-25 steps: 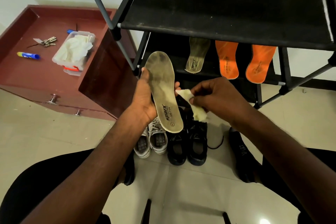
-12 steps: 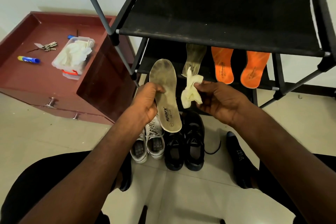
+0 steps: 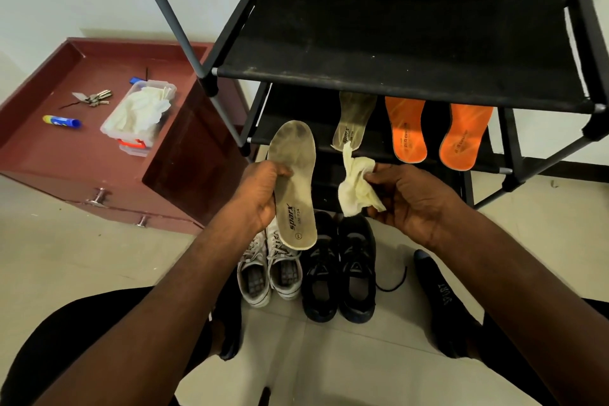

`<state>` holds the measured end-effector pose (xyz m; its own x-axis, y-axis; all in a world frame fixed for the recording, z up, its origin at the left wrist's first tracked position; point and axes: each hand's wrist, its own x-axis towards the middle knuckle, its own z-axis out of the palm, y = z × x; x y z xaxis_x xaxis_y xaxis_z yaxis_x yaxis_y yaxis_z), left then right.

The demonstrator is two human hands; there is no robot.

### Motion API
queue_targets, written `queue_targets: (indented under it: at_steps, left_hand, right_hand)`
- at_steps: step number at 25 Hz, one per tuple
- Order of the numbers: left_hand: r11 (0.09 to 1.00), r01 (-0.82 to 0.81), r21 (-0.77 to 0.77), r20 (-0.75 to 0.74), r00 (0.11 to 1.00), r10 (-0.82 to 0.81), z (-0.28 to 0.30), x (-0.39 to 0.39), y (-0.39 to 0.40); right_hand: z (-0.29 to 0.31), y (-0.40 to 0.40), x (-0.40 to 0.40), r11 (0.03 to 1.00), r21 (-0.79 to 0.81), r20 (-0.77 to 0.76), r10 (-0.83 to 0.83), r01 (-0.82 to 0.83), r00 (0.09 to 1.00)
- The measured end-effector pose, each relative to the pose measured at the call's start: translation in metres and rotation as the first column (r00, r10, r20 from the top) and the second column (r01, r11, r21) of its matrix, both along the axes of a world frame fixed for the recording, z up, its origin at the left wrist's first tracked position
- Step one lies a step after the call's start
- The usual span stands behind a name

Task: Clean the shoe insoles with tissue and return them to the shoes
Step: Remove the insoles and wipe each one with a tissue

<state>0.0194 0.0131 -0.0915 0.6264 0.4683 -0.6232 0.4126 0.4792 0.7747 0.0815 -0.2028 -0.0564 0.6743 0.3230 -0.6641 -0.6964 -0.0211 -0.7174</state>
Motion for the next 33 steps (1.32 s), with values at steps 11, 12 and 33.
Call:
queue_targets:
  at_steps: [11, 12, 33]
  left_hand:
    - [0.984, -0.002, 0.178, -0.024, 1.0, 0.007, -0.012, 0.047, 0.015]
    - [0.979, -0.008, 0.204, -0.035, 0.999, 0.015, -0.015, 0.051, 0.018]
    - [0.783, 0.029, 0.622, 0.131, 0.981, -0.141, 0.117, -0.01, -0.032]
  right_hand:
    - [-0.003, 0.014, -0.001, 0.995, -0.09, 0.074, 0.054, -0.047, 0.996]
    - [-0.002, 0.014, -0.001, 0.994, -0.094, 0.08, 0.062, -0.054, 0.995]
    - [0.044, 0.006, 0.002, 0.945, -0.003, 0.379, -0.301, 0.327, 0.875]
